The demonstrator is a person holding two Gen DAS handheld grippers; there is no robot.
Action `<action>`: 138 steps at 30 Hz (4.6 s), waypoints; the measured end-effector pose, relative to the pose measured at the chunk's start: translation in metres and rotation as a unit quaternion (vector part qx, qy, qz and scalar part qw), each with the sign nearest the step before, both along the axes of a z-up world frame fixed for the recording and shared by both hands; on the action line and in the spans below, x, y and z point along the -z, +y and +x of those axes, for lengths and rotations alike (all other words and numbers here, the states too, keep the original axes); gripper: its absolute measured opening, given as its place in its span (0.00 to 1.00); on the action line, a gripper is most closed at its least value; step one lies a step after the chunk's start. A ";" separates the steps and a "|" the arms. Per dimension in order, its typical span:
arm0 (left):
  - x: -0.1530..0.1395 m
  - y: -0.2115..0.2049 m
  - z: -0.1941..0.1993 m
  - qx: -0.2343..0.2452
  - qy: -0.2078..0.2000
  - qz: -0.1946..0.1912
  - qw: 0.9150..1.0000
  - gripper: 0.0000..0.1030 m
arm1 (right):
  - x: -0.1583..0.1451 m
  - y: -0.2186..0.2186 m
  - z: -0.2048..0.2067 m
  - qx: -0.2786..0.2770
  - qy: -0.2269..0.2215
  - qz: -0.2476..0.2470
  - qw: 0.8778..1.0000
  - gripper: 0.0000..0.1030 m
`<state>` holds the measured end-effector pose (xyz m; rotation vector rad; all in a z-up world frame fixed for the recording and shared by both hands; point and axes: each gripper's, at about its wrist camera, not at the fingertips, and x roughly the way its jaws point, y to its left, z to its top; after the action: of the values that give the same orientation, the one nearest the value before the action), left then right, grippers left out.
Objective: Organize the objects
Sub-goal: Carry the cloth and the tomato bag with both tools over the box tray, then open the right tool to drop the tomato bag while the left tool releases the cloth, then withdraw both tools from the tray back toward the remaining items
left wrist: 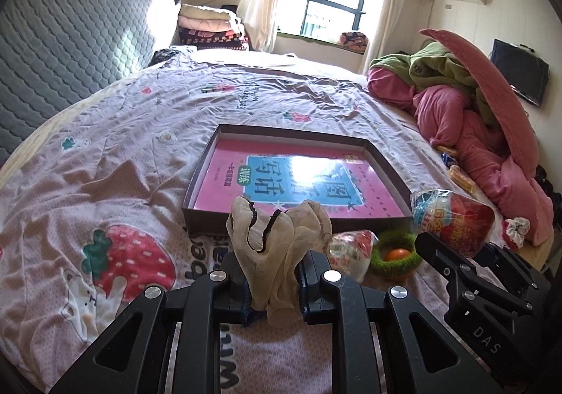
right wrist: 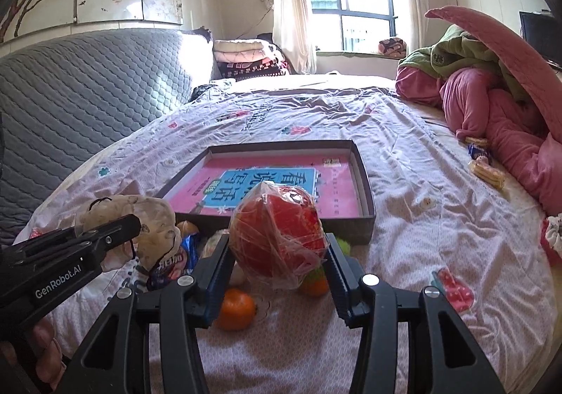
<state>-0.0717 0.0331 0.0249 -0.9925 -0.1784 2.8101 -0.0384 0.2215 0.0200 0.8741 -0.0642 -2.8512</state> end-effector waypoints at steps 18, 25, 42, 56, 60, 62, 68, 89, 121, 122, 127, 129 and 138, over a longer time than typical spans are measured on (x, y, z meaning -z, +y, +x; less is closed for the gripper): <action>0.003 -0.007 -0.077 -0.015 -0.020 -0.003 1.000 0.20 | 0.006 0.001 -0.072 0.013 -0.021 0.006 1.000 0.49; 0.012 -0.009 -0.106 -0.023 -0.026 -0.016 0.999 0.20 | 0.018 -0.002 -0.101 0.012 -0.040 0.022 0.999 0.49; 0.033 -0.007 -0.149 -0.042 -0.066 -0.007 0.997 0.22 | 0.048 0.001 -0.147 0.014 -0.108 0.028 0.994 0.49; 0.048 0.004 -0.154 -0.041 -0.092 -0.031 0.994 0.33 | 0.053 0.011 -0.147 0.026 -0.134 0.008 0.991 0.49; 0.047 0.003 -0.152 -0.038 -0.094 -0.037 0.994 0.38 | 0.052 0.011 -0.145 0.026 -0.132 0.008 0.991 0.49; 0.046 0.001 -0.150 -0.039 -0.096 -0.036 0.994 0.41 | 0.050 0.011 -0.145 0.028 -0.130 0.012 0.991 0.50; 0.043 0.000 -0.148 -0.036 -0.095 -0.036 0.994 0.47 | 0.047 0.011 -0.141 0.032 -0.125 0.008 0.992 0.55; 0.023 -0.006 -0.138 -0.028 -0.069 -0.022 0.997 0.67 | 0.033 0.012 -0.130 0.039 -0.103 0.006 0.994 0.62; -0.022 -0.012 -0.104 -0.040 0.020 -0.032 0.998 0.74 | 0.006 0.019 -0.112 0.046 -0.053 -0.005 0.998 0.72; -0.022 -0.011 -0.104 -0.040 0.021 -0.033 0.998 0.74 | 0.005 0.019 -0.111 0.045 -0.051 -0.004 0.998 0.72; -0.024 -0.012 -0.098 -0.040 0.027 -0.036 0.998 0.74 | 0.002 0.020 -0.107 0.044 -0.046 -0.004 0.998 0.72; -0.025 -0.012 -0.096 -0.041 0.029 -0.038 0.998 0.74 | 0.001 0.021 -0.105 0.044 -0.043 -0.005 0.998 0.72; -0.027 -0.016 -0.077 -0.042 0.038 -0.047 0.997 0.74 | -0.010 0.030 -0.091 0.049 -0.026 -0.008 0.998 0.73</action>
<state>-0.1483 0.0171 0.0520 -0.9141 -0.0828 2.9525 -0.1291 0.2518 0.0300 0.9678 -0.1393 -2.9127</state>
